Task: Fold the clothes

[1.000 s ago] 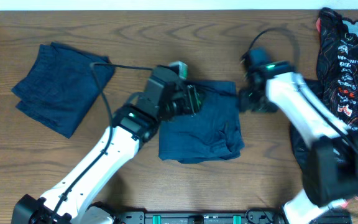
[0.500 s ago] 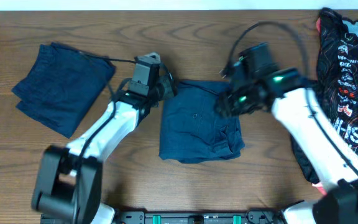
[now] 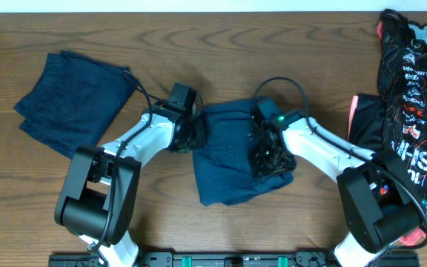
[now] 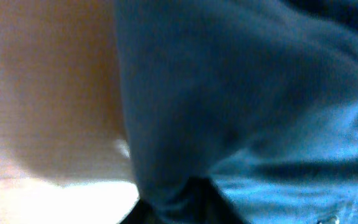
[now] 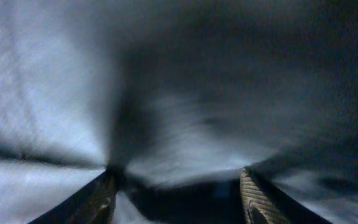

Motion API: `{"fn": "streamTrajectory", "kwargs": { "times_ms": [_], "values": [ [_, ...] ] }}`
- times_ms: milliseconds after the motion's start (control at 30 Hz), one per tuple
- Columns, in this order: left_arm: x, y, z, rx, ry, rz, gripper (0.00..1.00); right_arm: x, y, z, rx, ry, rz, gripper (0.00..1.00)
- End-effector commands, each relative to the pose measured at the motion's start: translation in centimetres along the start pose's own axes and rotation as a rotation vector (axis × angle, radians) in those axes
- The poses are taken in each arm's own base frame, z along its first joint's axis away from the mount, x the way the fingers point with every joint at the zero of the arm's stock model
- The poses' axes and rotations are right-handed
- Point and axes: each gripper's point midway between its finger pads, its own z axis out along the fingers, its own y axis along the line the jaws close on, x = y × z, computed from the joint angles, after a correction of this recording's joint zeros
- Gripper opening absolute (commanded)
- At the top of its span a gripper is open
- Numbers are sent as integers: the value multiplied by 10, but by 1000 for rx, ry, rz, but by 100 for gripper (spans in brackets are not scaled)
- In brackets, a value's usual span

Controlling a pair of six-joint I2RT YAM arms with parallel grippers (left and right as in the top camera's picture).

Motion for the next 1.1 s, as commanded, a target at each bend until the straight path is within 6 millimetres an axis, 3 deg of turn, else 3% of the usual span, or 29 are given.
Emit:
{"fn": "streamTrajectory", "kwargs": {
  "times_ms": [0, 67, 133, 233, 300, 367, 433, 533, 667, 867, 1067],
  "values": [
    [36, 21, 3, -69, 145, -36, 9, -40, -74, -10, 276, -181, 186, 69],
    [55, 21, -4, -65, 223, -60, 9, -68, -84, -17, 254, -285, 193, 69],
    [67, 16, -14, -35, 267, -73, 9, -94, -81, -23, 177, -373, 137, 70],
    [63, 9, -32, -6, 216, -55, 17, -112, -72, -33, 102, -423, 88, 73],
    [46, 3, -49, 19, 107, -28, 43, -116, -69, -43, 92, -434, 86, 77],
    [20, 3, -66, 4, -48, 0, 98, -118, -67, -56, 90, -443, 86, 79],
    [-7, 2, -83, -9, -201, 38, 98, -118, -64, -72, 88, -459, 82, 80],
    [-40, -20, -103, 36, -377, 227, 98, -117, -60, -99, 81, -496, 78, 83],
    [-59, -34, -103, 51, -452, 407, 98, -109, -55, -126, 61, -534, 74, 85],
    [-49, -42, -62, 110, -333, 613, 98, -90, -54, -144, 53, -534, 99, 89],
    [-23, -41, -15, 211, -143, 613, 98, -80, -56, -140, 58, -492, 110, 89]
  ]
}}
